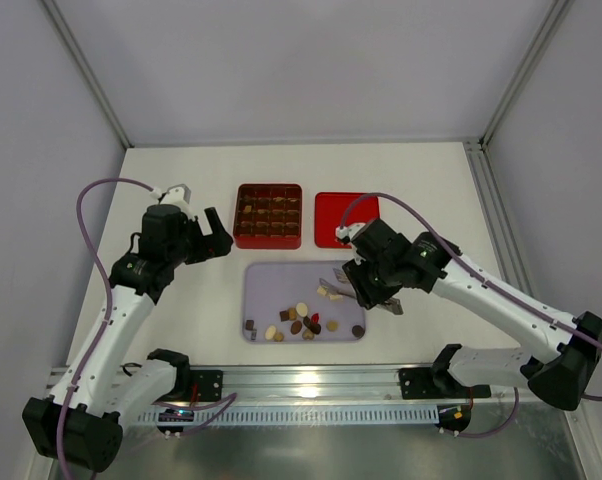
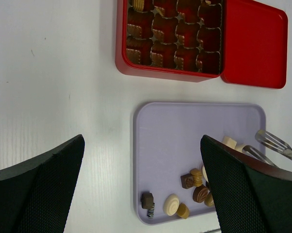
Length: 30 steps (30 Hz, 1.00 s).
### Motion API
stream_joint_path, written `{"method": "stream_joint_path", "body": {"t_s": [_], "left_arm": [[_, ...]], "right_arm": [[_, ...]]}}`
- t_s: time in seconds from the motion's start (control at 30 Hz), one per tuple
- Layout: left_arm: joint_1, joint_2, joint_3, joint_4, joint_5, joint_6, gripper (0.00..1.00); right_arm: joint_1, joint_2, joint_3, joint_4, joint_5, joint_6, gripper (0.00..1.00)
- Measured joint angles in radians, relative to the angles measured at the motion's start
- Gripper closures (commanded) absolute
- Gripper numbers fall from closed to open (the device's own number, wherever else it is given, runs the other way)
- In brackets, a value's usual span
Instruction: Pack the chocolate
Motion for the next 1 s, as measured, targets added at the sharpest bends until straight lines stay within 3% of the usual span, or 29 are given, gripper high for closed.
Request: {"method": "stream_joint_path", "body": {"t_s": [0.53,1.0], "left_arm": [[0.000,0.000,0.000,0.000,0.000,0.000,0.00],[0.000,0.000,0.000,0.000,0.000,0.000,0.00]], "right_arm": [[0.084,0.130,0.000,0.040,0.048,-0.006,0.53],[0.117,0.173,0.007,0.051,0.079,-0.006,0.67]]}}
